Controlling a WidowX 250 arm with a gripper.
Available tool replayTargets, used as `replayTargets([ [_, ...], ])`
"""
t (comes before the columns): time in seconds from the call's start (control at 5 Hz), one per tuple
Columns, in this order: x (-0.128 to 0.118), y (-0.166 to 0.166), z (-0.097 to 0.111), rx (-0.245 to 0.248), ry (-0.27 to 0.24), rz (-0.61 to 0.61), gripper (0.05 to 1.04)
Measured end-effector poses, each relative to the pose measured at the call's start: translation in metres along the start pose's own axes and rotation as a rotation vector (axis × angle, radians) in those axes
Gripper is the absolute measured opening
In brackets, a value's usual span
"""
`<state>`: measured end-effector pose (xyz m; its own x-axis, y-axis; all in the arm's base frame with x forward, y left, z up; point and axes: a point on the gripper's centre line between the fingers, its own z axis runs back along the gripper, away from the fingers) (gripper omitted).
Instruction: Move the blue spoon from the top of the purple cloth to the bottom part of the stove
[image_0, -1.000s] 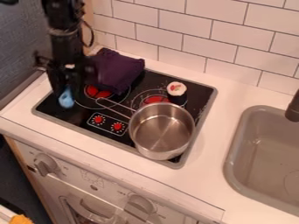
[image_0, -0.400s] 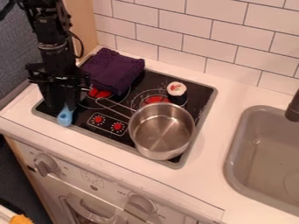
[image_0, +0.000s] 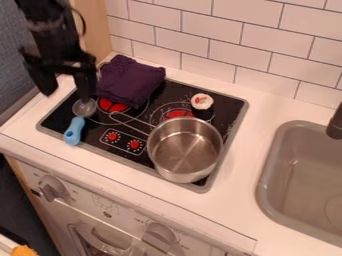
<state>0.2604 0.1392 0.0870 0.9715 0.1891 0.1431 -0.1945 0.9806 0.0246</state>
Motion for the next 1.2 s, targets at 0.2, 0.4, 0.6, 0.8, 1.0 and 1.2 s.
replayTargets([
  [0.2, 0.0006, -0.015, 0.008, -0.009, 0.005, -0.038, 0.999],
  [0.4, 0.0018, -0.0179, 0.0116, -0.024, 0.013, -0.069, 0.999],
  [0.6, 0.0028, -0.018, 0.0058, -0.011, 0.062, -0.111, 0.999],
  [0.8, 0.0029, -0.0184, 0.0062, -0.012, 0.063, -0.107, 0.999],
  [1.0, 0.0028, -0.0183, 0.0057, -0.011, 0.065, -0.112, 0.999],
  [1.2, 0.0029, -0.0182, 0.0062, -0.011, 0.064, -0.112, 0.999],
])
